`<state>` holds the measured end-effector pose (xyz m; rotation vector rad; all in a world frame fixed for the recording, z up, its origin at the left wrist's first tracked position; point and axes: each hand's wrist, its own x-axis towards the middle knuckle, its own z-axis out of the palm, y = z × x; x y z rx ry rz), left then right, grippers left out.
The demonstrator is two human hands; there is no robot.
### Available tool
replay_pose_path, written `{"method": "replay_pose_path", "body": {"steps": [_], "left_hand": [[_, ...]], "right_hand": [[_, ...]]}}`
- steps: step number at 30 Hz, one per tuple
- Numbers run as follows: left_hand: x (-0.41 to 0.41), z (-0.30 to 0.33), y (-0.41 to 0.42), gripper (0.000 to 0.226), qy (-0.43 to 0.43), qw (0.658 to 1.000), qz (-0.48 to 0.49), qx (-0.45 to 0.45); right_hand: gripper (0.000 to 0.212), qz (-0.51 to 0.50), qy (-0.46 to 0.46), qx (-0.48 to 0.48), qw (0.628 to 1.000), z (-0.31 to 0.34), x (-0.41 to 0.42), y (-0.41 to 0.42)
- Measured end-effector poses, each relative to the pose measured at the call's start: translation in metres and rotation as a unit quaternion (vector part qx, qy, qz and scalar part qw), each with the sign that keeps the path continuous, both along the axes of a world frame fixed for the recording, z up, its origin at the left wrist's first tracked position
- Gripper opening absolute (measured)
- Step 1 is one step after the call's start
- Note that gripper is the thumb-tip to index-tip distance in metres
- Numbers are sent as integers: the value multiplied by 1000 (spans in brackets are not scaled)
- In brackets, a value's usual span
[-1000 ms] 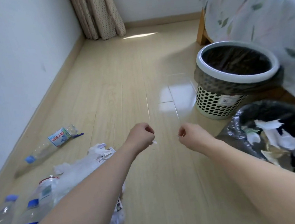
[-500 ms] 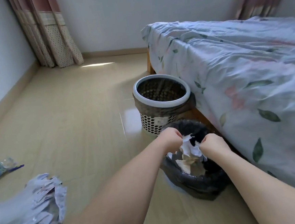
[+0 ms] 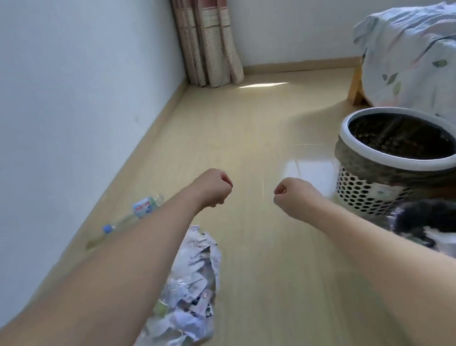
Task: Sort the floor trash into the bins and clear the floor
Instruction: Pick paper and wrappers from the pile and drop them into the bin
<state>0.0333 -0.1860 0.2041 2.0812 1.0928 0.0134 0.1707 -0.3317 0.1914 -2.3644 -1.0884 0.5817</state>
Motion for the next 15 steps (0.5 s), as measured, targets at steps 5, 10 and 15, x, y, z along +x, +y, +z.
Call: {"method": "replay_pose_path", "body": {"steps": [5, 10, 15], "left_hand": [[-149, -37, 82, 29, 75, 993, 86, 25], [-285, -78, 139, 30, 223, 968, 113, 3], [-347, -109, 162, 13, 222, 967, 123, -10]], "right_hand": [[21, 100, 24, -16, 995, -30, -105, 98], [26, 179, 46, -71, 980, -68, -192, 157], [32, 223, 21, -132, 966, -95, -241, 197]]}}
